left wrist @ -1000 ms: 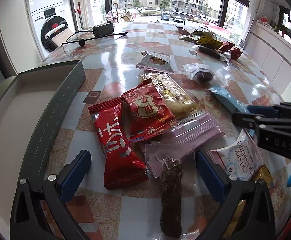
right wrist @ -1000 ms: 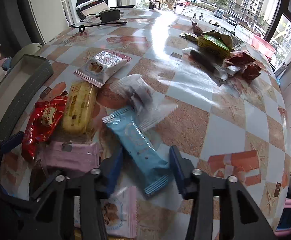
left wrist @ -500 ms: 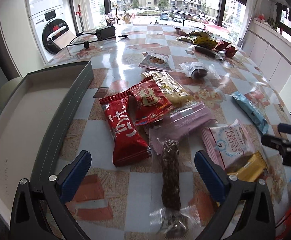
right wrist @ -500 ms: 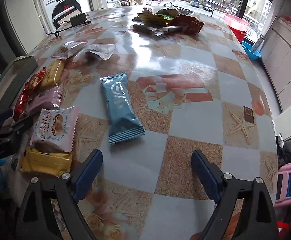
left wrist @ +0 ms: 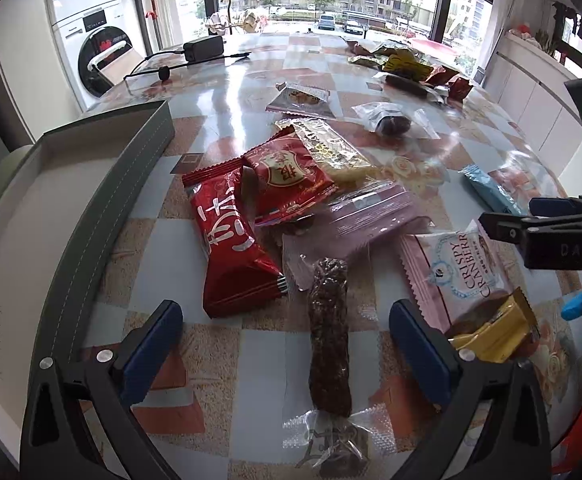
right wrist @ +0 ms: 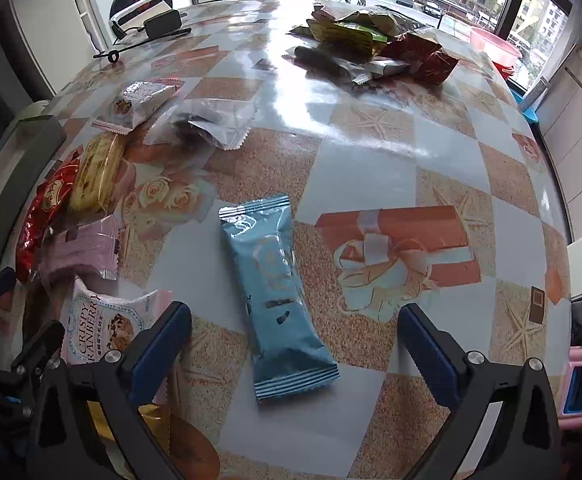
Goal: Organize snacks
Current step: 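Grasp the dark sausage stick with the left gripper while the right grasps the blue wrapper, then carry the sausage stick and blue wrapper into the grey tray and release both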
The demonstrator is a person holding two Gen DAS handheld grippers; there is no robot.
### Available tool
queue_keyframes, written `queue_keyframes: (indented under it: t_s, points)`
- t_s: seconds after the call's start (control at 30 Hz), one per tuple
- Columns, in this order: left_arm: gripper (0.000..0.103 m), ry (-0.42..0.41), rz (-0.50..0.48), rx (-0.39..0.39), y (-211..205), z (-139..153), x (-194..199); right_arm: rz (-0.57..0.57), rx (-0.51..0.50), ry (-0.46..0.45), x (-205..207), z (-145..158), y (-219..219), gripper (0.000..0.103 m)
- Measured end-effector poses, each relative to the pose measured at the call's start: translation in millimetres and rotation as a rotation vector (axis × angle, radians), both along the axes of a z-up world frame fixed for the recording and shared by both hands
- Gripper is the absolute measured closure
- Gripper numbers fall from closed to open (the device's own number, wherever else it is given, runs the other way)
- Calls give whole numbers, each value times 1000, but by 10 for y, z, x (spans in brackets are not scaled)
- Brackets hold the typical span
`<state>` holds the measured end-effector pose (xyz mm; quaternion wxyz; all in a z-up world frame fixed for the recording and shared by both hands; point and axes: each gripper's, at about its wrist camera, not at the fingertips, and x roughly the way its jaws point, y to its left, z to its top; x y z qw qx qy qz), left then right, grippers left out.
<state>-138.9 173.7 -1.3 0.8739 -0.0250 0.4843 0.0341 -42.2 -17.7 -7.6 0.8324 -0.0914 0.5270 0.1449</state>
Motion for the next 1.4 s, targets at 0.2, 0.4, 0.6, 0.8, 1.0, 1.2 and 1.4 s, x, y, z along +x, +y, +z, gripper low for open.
queue_keyframes:
  t_s: [0.2, 0.4, 0.6, 0.8, 1.0, 1.2, 1.4]
  points:
    - [23, 53, -79, -7, -151, 89, -27, -10, -16, 23, 21, 25, 69, 6]
    - [62, 51, -132, -100, -177, 159, -97, 5, 46, -4, -135, 149, -7, 78]
    - [63, -4, -142, -139, -135, 298, -248, -17, 191, 0, -324, 255, -213, 78]
    - [63, -42, -138, -150, -82, 472, -312, -17, 266, 17, -380, 408, -260, 78]
    - [63, -90, -120, -153, 56, 637, -382, 17, 299, 29, -427, 484, -63, 78]
    - [63, -157, -46, -164, 399, 833, -477, 97, 310, 44, -500, 579, 361, 78]
    - [62, -199, 95, -139, 1015, 918, -594, 206, 340, 71, -581, 693, 1036, 78]
